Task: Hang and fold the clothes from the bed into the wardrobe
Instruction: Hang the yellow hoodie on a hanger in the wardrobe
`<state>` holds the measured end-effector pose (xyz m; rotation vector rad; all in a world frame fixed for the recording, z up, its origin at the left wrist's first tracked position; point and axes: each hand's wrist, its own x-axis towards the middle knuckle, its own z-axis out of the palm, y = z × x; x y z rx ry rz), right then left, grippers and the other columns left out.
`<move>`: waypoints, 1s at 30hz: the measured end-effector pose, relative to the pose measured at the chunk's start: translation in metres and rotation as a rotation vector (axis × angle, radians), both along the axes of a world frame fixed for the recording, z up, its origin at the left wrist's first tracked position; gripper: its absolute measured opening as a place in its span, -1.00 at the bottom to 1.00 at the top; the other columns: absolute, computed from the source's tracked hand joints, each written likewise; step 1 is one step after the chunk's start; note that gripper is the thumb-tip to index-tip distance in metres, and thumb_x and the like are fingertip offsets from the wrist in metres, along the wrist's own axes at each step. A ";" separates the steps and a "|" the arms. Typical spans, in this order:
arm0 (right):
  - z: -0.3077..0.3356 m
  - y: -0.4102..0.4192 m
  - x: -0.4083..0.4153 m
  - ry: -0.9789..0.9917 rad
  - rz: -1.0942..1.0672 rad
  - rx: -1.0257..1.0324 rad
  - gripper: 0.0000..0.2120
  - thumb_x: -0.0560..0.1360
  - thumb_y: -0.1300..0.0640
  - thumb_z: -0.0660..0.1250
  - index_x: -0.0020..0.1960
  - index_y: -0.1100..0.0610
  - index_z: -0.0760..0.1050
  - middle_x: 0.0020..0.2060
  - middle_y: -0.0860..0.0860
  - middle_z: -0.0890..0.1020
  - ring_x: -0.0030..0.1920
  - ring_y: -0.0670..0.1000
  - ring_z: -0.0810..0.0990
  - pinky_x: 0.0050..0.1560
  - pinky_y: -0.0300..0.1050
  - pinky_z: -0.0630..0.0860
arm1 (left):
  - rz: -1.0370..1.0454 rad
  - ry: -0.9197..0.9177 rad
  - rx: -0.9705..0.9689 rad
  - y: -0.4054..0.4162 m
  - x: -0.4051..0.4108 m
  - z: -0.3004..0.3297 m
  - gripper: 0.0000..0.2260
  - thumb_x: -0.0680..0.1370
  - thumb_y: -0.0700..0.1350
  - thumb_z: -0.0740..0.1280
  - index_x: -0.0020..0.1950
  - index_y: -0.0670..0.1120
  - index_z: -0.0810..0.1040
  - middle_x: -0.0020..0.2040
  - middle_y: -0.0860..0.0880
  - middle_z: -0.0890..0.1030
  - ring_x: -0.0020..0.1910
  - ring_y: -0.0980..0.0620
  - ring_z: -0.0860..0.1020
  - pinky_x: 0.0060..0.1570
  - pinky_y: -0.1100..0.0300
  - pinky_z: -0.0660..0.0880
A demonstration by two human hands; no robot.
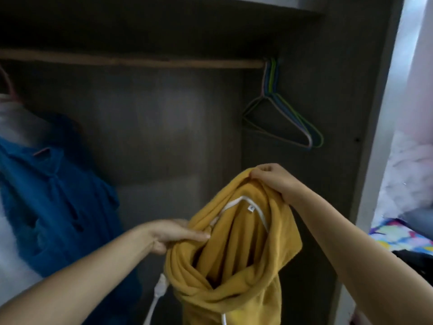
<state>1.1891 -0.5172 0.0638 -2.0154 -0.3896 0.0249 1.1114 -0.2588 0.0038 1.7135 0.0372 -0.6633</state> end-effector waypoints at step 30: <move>0.124 -0.016 0.114 -0.833 -0.632 -0.752 -0.82 0.57 0.27 0.19 0.16 0.28 0.43 0.03 0.26 0.51 -0.05 0.28 0.54 -0.17 0.07 0.43 | 0.506 -0.207 -0.382 0.004 0.100 0.059 -0.82 0.46 -0.22 0.40 0.01 -0.26 0.57 -0.21 -0.26 0.66 -0.14 -0.23 0.61 -0.22 -0.09 0.58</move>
